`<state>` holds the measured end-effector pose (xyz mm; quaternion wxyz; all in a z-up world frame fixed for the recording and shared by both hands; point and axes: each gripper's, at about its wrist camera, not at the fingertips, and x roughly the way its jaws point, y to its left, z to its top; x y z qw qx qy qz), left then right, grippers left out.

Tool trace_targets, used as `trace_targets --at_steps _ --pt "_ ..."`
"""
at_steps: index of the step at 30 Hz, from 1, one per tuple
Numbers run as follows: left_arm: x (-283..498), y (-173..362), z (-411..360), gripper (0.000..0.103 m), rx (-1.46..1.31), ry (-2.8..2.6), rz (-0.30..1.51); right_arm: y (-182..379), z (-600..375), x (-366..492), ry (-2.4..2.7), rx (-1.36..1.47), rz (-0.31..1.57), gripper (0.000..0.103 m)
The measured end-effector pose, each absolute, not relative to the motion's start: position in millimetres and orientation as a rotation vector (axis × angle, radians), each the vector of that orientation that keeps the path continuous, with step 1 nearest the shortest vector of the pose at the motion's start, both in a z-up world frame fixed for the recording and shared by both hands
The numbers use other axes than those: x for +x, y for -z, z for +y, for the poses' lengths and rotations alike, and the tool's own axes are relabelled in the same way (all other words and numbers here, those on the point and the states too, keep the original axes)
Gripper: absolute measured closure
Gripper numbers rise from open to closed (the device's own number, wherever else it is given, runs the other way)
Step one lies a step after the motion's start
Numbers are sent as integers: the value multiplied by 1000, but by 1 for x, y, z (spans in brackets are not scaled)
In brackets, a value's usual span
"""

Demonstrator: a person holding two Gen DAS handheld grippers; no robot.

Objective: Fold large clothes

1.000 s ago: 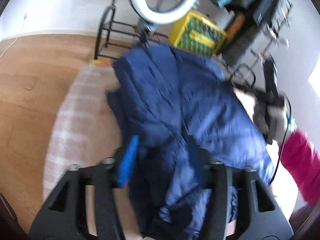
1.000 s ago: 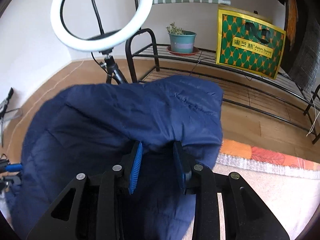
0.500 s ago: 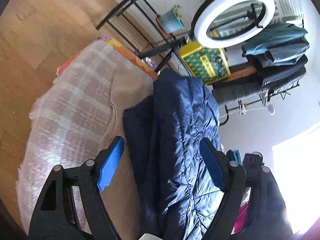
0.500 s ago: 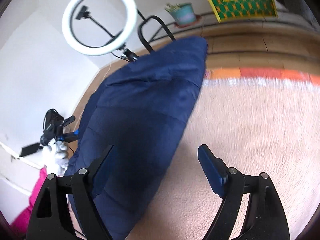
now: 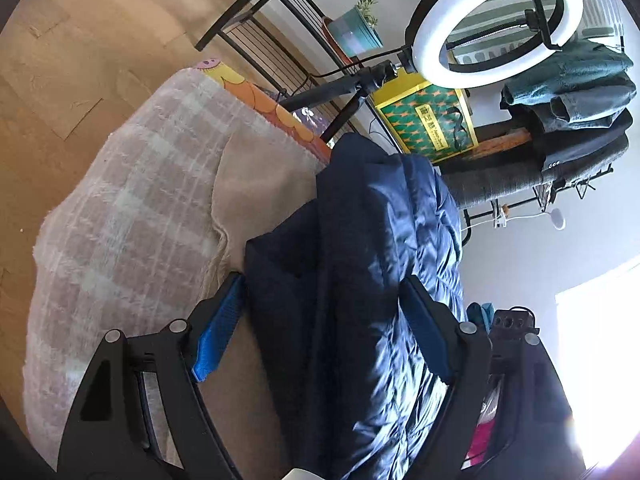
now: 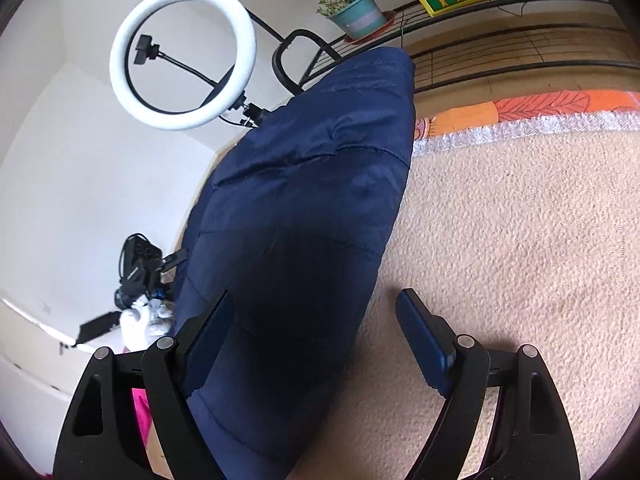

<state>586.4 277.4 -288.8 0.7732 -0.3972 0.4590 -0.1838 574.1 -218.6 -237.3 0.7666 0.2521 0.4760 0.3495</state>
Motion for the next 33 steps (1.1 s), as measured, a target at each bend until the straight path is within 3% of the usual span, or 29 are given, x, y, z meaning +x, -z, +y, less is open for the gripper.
trace_targets --at_steps 8,10,12,13,15,17,20,26,33 --pt "586 287 270 37 -793 393 992 240 -212 570 -830 589 997 22" --pt "589 287 266 46 -778 376 995 238 -204 575 -826 588 976 22" --pt "591 285 260 69 -760 373 992 237 -194 580 -821 576 976 22" --pt "592 282 255 73 -746 365 991 237 -189 581 -814 556 981 23" --pt "591 272 246 85 -677 337 980 238 -183 583 -795 529 995 34" --pt "586 259 238 89 -624 316 954 238 -190 584 -771 550 1000 62" --pt "577 239 231 92 -604 308 922 232 -201 582 -760 581 998 80" --pt "552 193 209 94 -549 321 888 183 -198 553 -746 430 946 86" --pt "500 136 161 94 -529 391 862 119 -246 500 -726 360 878 87"
